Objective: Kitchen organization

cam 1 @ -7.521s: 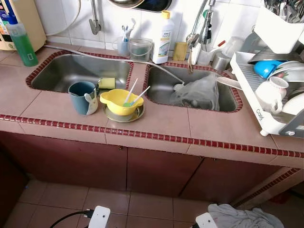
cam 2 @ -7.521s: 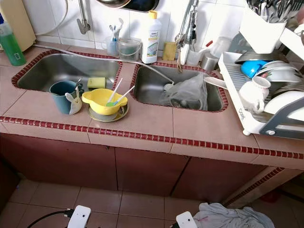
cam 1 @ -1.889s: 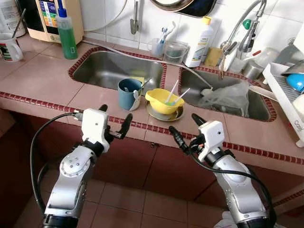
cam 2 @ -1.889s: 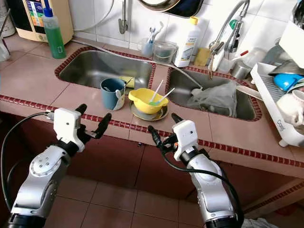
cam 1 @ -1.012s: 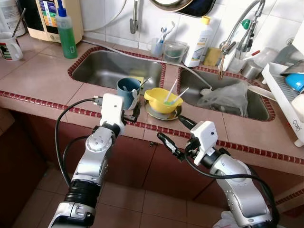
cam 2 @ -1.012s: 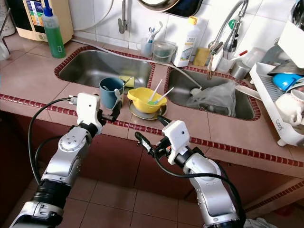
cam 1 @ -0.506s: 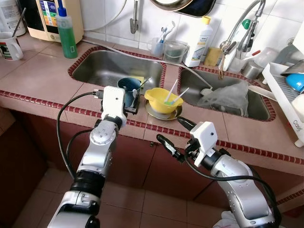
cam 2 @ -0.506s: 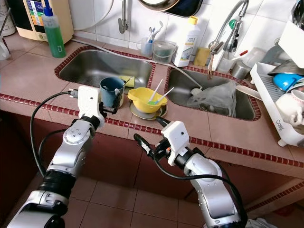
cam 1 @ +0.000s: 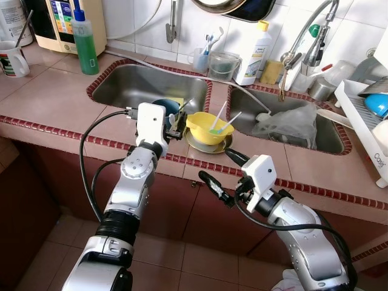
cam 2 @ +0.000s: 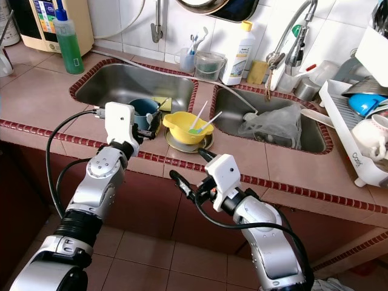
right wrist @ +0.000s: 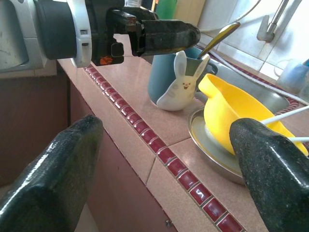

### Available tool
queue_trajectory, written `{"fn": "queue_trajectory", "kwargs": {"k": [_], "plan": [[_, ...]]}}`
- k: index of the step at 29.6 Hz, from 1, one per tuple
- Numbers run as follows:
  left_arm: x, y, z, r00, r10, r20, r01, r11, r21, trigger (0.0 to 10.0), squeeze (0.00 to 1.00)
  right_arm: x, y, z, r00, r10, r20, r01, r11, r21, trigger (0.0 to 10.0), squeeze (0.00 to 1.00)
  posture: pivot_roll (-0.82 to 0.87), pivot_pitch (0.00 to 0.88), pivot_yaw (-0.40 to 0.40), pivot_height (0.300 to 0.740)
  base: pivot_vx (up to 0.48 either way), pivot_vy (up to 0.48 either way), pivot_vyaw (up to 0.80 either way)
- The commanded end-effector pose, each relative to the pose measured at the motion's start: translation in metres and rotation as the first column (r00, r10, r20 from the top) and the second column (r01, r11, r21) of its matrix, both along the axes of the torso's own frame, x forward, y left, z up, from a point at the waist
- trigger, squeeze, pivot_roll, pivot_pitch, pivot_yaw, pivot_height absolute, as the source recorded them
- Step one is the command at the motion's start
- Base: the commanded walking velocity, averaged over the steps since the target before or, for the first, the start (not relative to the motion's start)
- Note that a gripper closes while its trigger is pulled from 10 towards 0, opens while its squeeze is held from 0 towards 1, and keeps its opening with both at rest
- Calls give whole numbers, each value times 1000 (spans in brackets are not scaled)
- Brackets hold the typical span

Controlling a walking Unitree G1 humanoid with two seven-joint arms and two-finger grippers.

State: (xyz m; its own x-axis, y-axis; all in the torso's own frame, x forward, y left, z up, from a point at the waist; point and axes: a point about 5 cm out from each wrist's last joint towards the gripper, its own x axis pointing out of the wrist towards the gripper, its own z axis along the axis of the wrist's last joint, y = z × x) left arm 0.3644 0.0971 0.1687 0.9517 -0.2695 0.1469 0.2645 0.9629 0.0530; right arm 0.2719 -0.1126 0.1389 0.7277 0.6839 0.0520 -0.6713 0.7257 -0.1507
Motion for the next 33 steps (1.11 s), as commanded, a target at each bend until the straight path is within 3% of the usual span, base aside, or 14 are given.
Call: {"fn": "queue_trajectory", "kwargs": {"k": [1,19,20,22,23,24,25,27,28,29,30,31,32,33], "plan": [[2,-9,6,999,-36,18,36,999,11,10000,0,-2,0,2,1000,-3,7,3,1000,-10,10000,0,74,0,-116,740,0,0,0],[0,-14,5,994,-110,22,110,993,-34,10000,0,-1,1,2,1000,-14,13,14,1000,-7,10000,0,72,0,-104,740,0,0,0],[0,-14,5,994,-112,17,112,993,-39,5922,0,-1,0,2,1000,-15,14,16,1000,-7,10000,0,70,0,-105,740,0,0,0],[0,-13,4,994,-105,11,105,994,-38,8784,0,-1,1,2,1000,-17,14,17,1000,-7,10000,0,71,0,-105,740,0,0,0],[0,-12,4,995,-103,9,104,994,-37,8784,0,-1,1,2,1000,-18,14,18,1000,-6,10000,0,71,0,-105,740,0,0,0],[0,-12,3,994,-106,9,106,994,-39,3686,0,-1,1,2,1000,-18,14,18,1000,-6,10000,0,70,0,-103,740,0,0,0],[0,-12,3,994,-108,11,109,993,-40,3686,0,-1,1,2,1000,-18,14,18,1000,-7,10000,0,70,0,-103,740,0,0,0],[1,-11,2,995,-96,1,96,995,-28,9490,0,0,1,2,1000,-19,16,19,1000,-7,10000,0,71,0,-102,740,0,0,0],[1,-11,2,995,-96,1,96,995,-28,9490,0,0,1,2,1000,-19,16,19,1000,-7,10000,0,71,0,-102,740,0,0,0],[1,-11,2,995,-98,3,98,995,-23,5529,0,0,1,2,1000,-19,16,19,1000,-7,10000,0,71,0,-102,740,0,0,0],[1,-11,2,995,-99,4,99,995,-20,5529,0,0,1,2,1000,-19,16,19,1000,-6,10000,0,71,0,-102,740,0,0,0],[2,-12,1,995,-97,-2,97,995,-6,10000,0,0,1,2,1000,-19,17,19,1000,-6,10000,0,71,0,-102,740,0,0,0],[2,-12,1,995,-101,-7,101,995,0,9373,0,0,1,2,1000,-19,18,19,1000,-6,10000,0,71,0,-102,740,0,0,0],[2,-12,0,995,-102,-7,102,995,-5,7176,0,0,2,2,1000,-19,18,19,1000,-5,10000,0,71,0,-102,740,0,0,0]]}}
